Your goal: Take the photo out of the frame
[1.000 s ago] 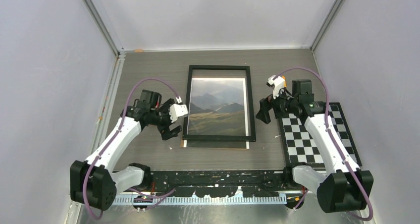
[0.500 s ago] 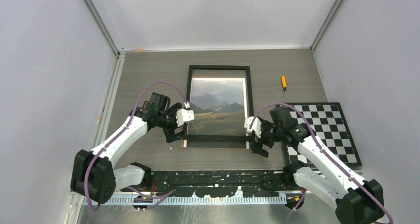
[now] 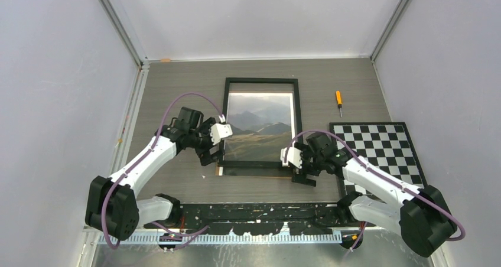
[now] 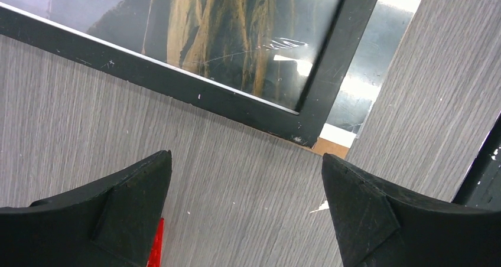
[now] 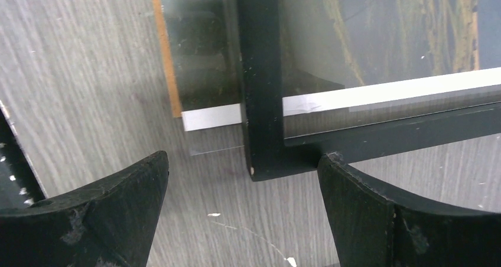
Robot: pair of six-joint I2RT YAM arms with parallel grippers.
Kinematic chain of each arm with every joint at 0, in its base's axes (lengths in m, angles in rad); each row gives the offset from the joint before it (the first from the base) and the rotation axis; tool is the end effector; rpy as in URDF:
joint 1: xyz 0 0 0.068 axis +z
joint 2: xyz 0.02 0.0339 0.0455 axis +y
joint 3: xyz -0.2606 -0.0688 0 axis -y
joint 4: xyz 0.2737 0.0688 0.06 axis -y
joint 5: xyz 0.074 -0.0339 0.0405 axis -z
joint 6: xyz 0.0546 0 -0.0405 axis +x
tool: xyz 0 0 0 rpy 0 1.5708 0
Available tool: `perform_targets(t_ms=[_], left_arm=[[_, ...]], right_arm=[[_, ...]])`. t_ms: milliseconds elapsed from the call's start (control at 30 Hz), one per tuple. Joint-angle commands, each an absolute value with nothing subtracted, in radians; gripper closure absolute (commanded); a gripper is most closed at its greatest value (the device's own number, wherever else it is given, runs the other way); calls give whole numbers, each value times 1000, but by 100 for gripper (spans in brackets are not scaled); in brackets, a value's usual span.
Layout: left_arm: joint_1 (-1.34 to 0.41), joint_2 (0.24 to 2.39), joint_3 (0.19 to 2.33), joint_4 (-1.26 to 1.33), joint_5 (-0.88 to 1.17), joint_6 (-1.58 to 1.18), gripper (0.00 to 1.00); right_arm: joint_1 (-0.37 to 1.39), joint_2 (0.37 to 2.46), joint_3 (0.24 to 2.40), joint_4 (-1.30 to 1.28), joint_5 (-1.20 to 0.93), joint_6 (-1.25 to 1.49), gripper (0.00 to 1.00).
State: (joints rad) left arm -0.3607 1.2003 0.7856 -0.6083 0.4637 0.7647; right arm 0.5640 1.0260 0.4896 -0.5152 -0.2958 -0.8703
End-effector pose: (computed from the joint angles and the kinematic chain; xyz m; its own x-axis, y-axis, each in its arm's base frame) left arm 0.2387 -0.1161 0.1962 -0.2069 0.7399 -0.6401 0.9380 0.3360 0.0851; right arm 0.1719 0.1276 0.1385 0.0114 -0.8581 -0.5133 -0.9694 0.1164 -0.2162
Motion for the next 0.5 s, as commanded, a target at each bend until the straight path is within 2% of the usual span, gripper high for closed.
perform_targets(t_ms=[0, 467], left_arm=[[-365, 1199, 823, -555, 457, 752, 0], [-365, 1213, 831, -527, 458, 740, 0]], right_arm=[[588, 1051, 477, -410, -225, -896, 0], [620, 1107, 459, -326, -119, -869, 0]])
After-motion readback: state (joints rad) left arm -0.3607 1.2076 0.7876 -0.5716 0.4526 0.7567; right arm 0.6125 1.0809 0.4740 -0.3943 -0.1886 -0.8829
